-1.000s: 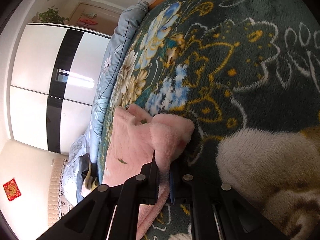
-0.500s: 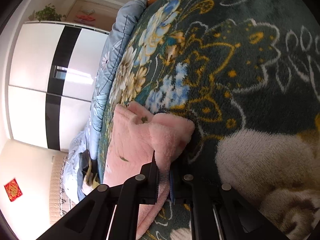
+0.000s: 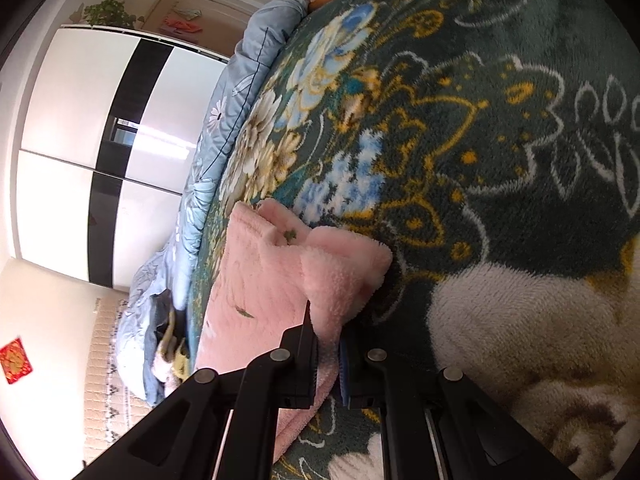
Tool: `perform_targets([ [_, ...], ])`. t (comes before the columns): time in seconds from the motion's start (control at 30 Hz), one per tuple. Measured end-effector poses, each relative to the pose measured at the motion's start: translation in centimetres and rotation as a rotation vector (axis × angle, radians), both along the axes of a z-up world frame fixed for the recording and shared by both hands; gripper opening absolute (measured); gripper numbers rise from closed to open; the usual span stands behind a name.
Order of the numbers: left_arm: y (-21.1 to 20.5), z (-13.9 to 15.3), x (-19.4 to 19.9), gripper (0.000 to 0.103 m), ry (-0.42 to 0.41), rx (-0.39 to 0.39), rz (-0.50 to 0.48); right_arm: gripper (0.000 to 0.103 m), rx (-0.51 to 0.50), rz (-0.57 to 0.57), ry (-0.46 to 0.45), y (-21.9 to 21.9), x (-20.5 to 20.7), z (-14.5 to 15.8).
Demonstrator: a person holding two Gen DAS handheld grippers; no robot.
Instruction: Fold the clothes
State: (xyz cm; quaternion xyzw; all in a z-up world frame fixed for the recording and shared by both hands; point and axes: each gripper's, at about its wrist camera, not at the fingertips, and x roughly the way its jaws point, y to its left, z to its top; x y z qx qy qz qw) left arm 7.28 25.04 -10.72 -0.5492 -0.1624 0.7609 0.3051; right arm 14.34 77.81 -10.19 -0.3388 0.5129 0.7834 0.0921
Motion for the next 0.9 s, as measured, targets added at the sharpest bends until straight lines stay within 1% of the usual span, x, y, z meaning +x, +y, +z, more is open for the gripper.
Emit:
perform_targets([
  [0.13, 0.0, -0.2, 0.1, 0.027, 0.003, 0.001, 0.000, 0.009, 0.122, -0.001, 0.000, -1.8, 0.0, 3.1],
  [0.23, 0.2, -0.3, 0.1, 0.027, 0.006, 0.000, 0.001, 0.009, 0.225, 0.015, 0.006, -3.9, -0.4, 6.4],
  [0.33, 0.3, -0.7, -0.1, 0.027, -0.004, 0.017, 0.007, 0.009, 0.296, 0.046, 0.050, -6.7, -1.4, 10.2],
  [0.4, -0.1, -0.6, -0.3, 0.027, -0.018, 0.042, 0.000, 0.009, 0.352, 0.079, 0.087, -9.6, -2.2, 12.8],
  [0.5, -2.5, 0.3, -0.2, 0.027, -0.046, 0.100, 0.020, 0.009, 0.463, 0.157, 0.137, -15.1, -3.7, 16.5],
  [0.57, -4.9, 1.2, -0.2, 0.027, -0.025, 0.115, 0.046, 0.009, 0.551, 0.213, 0.165, -19.1, -4.4, 18.6],
  [0.63, -7.8, 2.4, -0.4, 0.027, 0.009, 0.129, 0.077, 0.009, 0.634, 0.274, 0.187, -23.5, -5.3, 19.9],
  [0.67, -9.3, 3.0, -0.5, 0.028, 0.027, 0.138, 0.091, 0.009, 0.665, 0.312, 0.199, -25.7, -5.7, 20.3],
  [0.7, -10.8, 3.6, -0.7, 0.032, 0.048, 0.140, 0.107, 0.009, 0.689, 0.358, 0.206, -28.0, -6.1, 20.2],
  [0.73, -12.0, 4.0, -0.9, 0.037, 0.070, 0.130, 0.125, 0.009, 0.711, 0.408, 0.204, -30.4, -6.6, 19.8],
  [0.77, -13.2, 4.3, -1.2, 0.039, 0.088, 0.115, 0.143, 0.009, 0.733, 0.463, 0.193, -32.9, -7.1, 18.8],
  [0.8, -14.4, 4.4, -1.4, 0.040, 0.098, 0.108, 0.164, 0.009, 0.741, 0.518, 0.169, -35.2, -7.5, 17.3],
  [0.83, -15.6, 4.4, -1.6, 0.040, 0.097, 0.117, 0.183, 0.009, 0.743, 0.572, 0.141, -37.4, -7.9, 15.6],
  [0.9, -17.5, 3.6, -1.7, 0.040, 0.076, 0.172, 0.206, 0.009, 0.723, 0.652, 0.071, -40.9, -8.7, 11.7],
])
